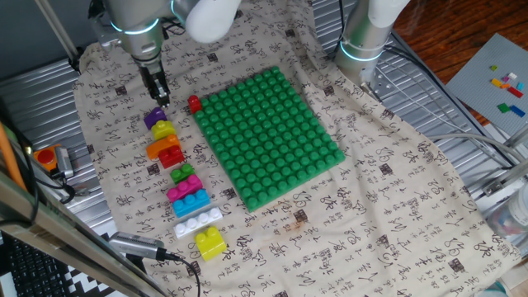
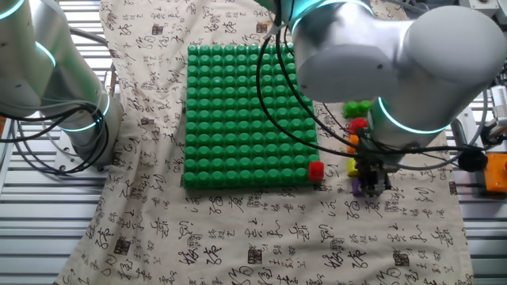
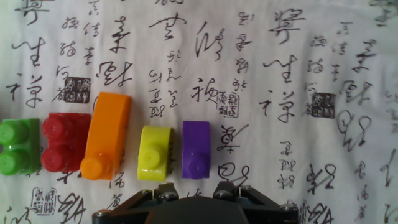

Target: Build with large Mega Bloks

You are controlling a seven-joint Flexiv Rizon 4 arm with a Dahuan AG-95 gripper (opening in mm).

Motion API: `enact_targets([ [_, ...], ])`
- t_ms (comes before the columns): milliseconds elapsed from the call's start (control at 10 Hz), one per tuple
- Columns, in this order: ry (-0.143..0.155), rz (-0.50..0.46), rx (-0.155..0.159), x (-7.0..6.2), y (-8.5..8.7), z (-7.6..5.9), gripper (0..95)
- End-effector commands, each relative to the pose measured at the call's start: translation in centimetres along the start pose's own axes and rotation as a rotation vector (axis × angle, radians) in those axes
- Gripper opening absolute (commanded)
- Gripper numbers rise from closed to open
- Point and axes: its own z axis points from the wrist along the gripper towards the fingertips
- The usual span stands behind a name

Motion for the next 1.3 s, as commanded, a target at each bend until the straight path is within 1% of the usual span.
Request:
enact_targets([
  [100, -0.005, 0.003, 0.005, 0.0, -0.1, 0.0, 38.0],
  [300, -0.013, 0.004, 0.005, 0.0, -0.1, 0.0, 38.0],
  [500, -0.019, -0.004, 0.004, -1.6, -0.6, 0.7, 38.0],
  [600, -0.019, -0.002, 0.004, -2.6, -0.7, 1.4, 38.0],
  [700, -0.020, -0.003, 0.002, -3.0, -0.7, 1.9, 38.0],
  [900, -0.018, -0.011, -0.001, -3.1, -0.8, 2.2, 38.0],
  [1300, -0.015, -0.014, -0.003, -2.6, -0.4, 2.6, 38.0],
])
